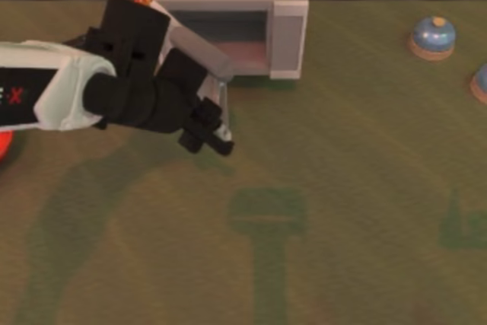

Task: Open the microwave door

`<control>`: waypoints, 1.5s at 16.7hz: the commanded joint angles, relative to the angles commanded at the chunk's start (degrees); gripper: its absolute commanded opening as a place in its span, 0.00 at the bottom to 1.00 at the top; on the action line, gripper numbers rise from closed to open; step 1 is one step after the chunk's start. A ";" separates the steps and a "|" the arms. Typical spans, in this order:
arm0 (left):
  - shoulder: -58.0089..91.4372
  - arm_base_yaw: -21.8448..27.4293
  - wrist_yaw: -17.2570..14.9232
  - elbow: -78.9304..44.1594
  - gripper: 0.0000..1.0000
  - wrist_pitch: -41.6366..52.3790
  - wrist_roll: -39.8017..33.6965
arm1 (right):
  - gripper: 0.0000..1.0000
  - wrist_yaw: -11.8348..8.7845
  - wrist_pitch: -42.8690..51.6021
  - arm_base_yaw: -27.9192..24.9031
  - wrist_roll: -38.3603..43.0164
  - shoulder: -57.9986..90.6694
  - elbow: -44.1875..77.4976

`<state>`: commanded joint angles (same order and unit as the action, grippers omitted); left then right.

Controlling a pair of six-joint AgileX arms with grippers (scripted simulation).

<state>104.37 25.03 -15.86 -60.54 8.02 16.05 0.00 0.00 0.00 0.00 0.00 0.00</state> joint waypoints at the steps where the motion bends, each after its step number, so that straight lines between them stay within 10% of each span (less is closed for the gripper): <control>1: -0.01 -0.08 -0.08 0.02 0.00 0.05 0.14 | 1.00 0.00 0.00 0.00 0.00 0.00 0.00; 25: -0.70 -2.42 -3.01 0.52 0.00 1.42 4.92 | 1.00 0.00 0.00 0.00 0.00 0.00 0.00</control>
<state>103.67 22.61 -18.87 -60.01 9.44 20.97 0.00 0.00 0.00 0.00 0.00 0.00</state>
